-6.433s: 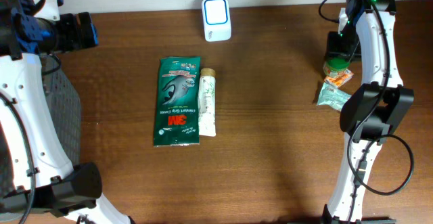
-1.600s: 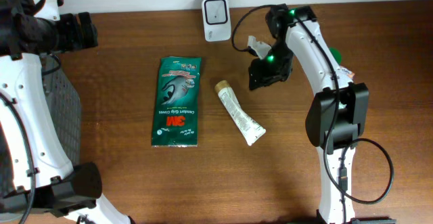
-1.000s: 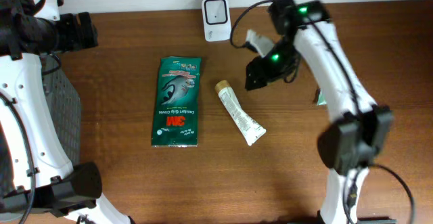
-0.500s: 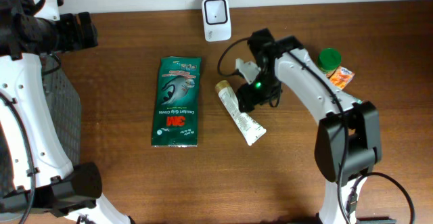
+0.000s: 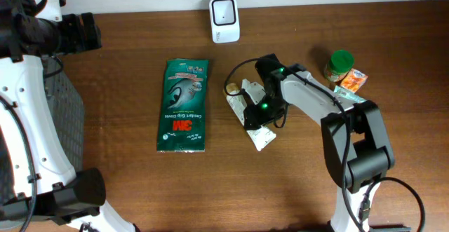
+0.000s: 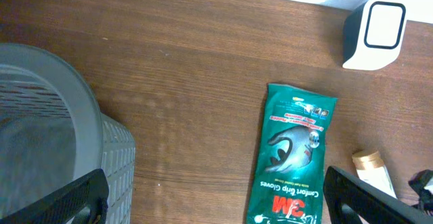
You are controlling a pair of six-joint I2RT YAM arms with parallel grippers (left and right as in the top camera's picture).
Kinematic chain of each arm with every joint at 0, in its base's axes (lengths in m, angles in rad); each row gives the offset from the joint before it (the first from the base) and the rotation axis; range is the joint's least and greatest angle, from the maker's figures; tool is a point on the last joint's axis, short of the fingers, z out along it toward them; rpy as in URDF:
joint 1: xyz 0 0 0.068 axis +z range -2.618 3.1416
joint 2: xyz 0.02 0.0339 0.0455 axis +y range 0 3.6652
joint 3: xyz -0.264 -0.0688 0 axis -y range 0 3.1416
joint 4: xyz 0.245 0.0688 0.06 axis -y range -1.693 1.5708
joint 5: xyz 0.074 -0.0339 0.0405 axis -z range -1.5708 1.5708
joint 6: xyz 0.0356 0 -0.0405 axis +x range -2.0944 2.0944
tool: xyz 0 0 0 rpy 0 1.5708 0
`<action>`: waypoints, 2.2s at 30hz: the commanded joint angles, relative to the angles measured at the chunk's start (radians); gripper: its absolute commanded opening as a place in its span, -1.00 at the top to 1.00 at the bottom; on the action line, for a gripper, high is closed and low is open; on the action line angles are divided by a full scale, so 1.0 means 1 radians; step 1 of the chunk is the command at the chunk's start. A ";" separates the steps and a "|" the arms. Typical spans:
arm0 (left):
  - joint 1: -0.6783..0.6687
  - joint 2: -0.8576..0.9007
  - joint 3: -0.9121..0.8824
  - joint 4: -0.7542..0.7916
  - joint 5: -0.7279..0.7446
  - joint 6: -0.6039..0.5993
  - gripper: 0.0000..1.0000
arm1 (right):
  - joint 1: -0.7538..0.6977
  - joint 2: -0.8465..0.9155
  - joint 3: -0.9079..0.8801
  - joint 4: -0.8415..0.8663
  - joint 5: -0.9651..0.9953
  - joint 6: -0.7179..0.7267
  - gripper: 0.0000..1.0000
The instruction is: Scan the item barcode
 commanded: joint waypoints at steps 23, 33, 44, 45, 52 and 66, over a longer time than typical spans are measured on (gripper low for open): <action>-0.001 0.000 0.005 0.002 0.010 0.008 -0.98 | -0.132 -0.270 0.153 -0.152 -0.559 -0.174 0.92; -0.001 0.000 0.005 0.002 0.010 0.008 -0.98 | -0.151 -0.327 0.154 -0.160 -0.610 -0.154 0.92; -0.001 0.000 0.005 0.002 0.010 0.008 -0.98 | -0.053 -0.270 0.506 -0.042 -0.016 0.050 0.92; -0.001 0.000 0.005 0.002 0.010 0.008 -0.98 | -0.030 -0.263 0.512 0.011 0.084 0.042 0.92; -0.001 0.000 0.005 0.002 0.010 0.008 -0.98 | 0.074 -0.136 0.512 0.329 0.574 -0.109 0.92; -0.001 0.000 0.005 0.002 0.010 0.008 -0.98 | 0.100 0.258 0.512 0.735 0.889 -0.454 0.92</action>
